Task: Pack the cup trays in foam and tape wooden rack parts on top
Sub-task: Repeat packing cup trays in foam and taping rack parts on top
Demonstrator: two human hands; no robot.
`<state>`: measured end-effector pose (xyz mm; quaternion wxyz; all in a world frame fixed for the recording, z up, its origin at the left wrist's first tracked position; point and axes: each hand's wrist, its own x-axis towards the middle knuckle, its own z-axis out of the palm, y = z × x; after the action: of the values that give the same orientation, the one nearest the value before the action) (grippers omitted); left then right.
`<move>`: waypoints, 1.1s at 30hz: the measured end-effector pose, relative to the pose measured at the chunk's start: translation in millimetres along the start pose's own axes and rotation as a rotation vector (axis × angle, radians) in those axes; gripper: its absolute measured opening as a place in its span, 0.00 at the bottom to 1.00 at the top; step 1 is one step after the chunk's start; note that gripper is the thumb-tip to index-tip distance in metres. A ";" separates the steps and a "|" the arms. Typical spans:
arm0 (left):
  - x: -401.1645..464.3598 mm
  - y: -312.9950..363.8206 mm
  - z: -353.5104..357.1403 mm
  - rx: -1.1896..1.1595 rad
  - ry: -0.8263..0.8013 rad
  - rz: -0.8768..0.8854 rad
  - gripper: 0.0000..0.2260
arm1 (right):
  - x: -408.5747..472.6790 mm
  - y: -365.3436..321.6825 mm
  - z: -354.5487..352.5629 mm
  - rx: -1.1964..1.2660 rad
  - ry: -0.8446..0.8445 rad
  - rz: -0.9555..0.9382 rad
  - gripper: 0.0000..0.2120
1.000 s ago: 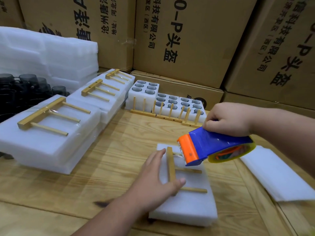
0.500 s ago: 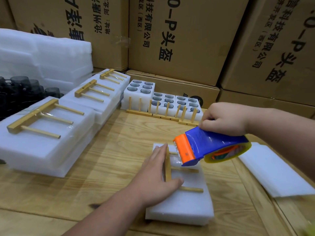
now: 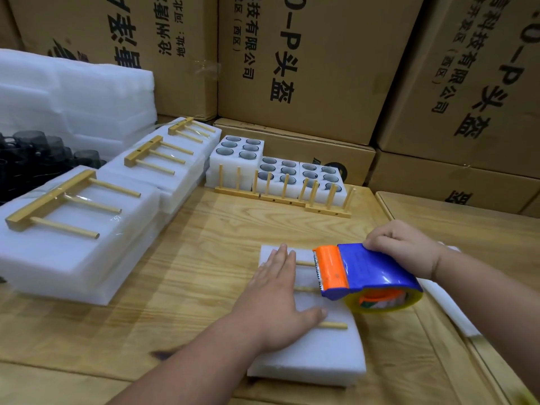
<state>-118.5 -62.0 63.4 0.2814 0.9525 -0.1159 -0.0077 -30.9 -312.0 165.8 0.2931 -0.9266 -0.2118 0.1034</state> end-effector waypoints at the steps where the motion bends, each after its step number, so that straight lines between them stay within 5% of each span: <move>1: 0.1 0.9 -0.4 0.011 -0.009 -0.005 0.49 | -0.7 1.3 -0.3 0.012 0.007 0.007 0.22; 6: 1.6 5.1 -5.2 0.037 -0.056 -0.029 0.51 | -8.5 3.6 -0.9 -0.136 0.119 -0.050 0.08; 10: 1.4 8.5 -4.3 0.057 -0.058 -0.036 0.55 | -27.1 0.3 1.4 -0.162 0.099 -0.228 0.29; 13: 0.5 8.1 -2.6 0.067 -0.046 -0.039 0.54 | -33.8 1.7 4.9 -0.517 -0.091 -0.314 0.48; 15: 0.4 7.6 -2.1 0.079 -0.043 -0.041 0.54 | -31.4 5.5 7.5 -0.700 -0.094 -0.364 0.46; 22: -1.7 6.7 0.0 0.095 -0.015 -0.068 0.54 | -32.7 14.7 -2.3 -0.717 -0.066 -0.435 0.43; 33: -3.1 6.9 -1.4 0.065 -0.041 -0.109 0.53 | -52.8 61.0 -22.8 -0.807 -0.065 -0.251 0.41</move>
<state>-122.9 -66.2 68.1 0.2469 0.9657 -0.0699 -0.0389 -50.5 -392.3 151.9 -0.0895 -0.9304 -0.3554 0.0048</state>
